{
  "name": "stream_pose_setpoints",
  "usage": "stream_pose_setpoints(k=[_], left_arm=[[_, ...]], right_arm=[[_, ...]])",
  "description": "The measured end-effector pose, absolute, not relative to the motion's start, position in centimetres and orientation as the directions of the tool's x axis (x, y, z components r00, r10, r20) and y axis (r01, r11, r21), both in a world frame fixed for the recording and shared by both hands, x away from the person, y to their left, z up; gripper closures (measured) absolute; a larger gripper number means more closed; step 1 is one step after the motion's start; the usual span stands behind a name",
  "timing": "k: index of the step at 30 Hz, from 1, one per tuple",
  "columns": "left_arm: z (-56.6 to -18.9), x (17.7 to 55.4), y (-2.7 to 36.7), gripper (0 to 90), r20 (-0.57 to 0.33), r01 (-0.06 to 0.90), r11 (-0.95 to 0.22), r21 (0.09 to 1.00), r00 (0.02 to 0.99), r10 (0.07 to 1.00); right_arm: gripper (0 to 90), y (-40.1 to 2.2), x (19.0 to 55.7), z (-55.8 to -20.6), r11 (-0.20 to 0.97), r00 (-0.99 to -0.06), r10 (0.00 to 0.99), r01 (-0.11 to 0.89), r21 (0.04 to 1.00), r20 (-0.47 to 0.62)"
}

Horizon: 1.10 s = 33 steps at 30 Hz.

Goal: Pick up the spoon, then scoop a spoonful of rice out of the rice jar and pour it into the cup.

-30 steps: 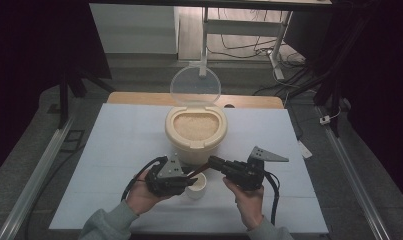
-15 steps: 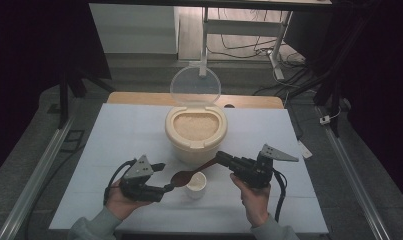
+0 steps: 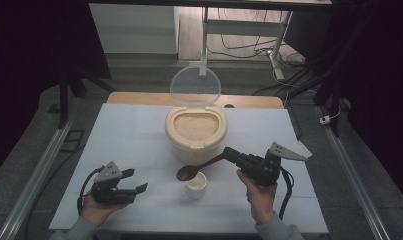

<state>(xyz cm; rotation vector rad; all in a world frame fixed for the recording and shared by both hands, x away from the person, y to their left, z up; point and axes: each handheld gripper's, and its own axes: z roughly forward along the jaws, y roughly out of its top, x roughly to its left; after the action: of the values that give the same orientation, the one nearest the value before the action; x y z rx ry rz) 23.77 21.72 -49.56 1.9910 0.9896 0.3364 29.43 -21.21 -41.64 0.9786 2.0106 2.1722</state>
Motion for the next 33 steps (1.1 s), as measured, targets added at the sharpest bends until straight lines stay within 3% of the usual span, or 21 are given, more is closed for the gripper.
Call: stream_pose_setpoints(k=[33], left_arm=[[-51.3, 24.4, 23.2, 21.5, -0.112, 0.572, -0.311, 0.759, 0.584, 0.804]], right_arm=[[82.8, -24.1, 29.4, -39.1, -0.225, -0.795, 0.481, 0.294, 0.929, 0.368]])
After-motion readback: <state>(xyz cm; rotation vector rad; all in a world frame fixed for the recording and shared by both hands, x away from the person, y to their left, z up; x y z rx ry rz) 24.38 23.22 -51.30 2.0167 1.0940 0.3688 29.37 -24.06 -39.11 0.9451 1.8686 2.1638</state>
